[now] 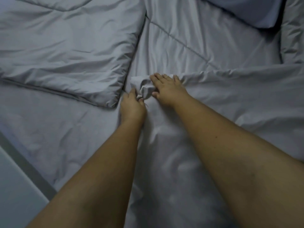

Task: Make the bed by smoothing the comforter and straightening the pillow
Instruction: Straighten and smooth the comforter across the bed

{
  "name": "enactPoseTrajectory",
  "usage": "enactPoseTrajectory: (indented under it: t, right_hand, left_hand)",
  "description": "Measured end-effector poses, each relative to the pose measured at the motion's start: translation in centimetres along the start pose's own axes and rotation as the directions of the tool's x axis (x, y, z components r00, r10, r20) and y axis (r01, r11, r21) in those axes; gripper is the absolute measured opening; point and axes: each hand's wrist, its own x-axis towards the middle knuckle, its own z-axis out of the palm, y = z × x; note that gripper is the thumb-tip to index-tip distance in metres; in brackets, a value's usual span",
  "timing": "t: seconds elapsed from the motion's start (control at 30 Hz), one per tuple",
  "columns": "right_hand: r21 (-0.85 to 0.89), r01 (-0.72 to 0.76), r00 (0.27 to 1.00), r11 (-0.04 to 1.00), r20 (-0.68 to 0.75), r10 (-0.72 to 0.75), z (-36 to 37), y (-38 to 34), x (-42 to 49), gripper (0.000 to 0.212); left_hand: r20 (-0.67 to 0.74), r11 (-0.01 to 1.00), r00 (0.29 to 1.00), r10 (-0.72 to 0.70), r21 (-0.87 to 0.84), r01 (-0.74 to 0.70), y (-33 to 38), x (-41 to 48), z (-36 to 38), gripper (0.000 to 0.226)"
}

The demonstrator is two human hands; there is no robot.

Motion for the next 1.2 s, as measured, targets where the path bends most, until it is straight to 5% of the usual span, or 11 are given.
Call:
enactPoseTrajectory:
  t: [0.3,0.53,0.63,0.77,0.93,1.2]
  right_hand:
    - [0.000,0.146,0.988,0.989,-0.056,-0.146,-2.0,-0.1,-2.1,0.049]
    - [-0.065,0.236,0.970,0.970,0.083,-0.230,-2.8,-0.2,-5.5,0.050]
    - [-0.087,0.212,0.976,0.973,0.073,-0.206,-3.0,-0.3,-6.8,0.052]
    - [-0.149,0.200,0.979,0.968,0.072,-0.191,-3.4,-0.1,-9.2,0.065]
    - [-0.223,0.184,0.981,0.957,0.099,-0.166,-5.8,0.6,-14.5,0.069]
    - [-0.293,0.112,0.991,0.950,0.108,-0.083,-9.1,2.7,-26.6,0.061]
  left_hand:
    - [0.053,0.980,0.991,0.125,-0.164,-0.115,1.8,-2.1,-1.1,0.031]
    - [0.080,0.953,0.984,0.157,-0.274,-0.130,2.8,-4.9,-1.5,0.023]
    - [0.085,0.949,0.989,0.122,-0.303,-0.091,3.4,-6.6,-1.7,0.045]
    - [0.320,0.985,0.935,0.154,-0.118,-0.122,4.4,-9.3,-2.0,0.082]
    - [0.469,0.983,0.867,0.170,-0.017,-0.184,6.4,-12.5,-2.6,0.084]
    - [0.462,0.959,0.841,0.282,-0.103,-0.265,11.0,-21.8,-3.4,0.088]
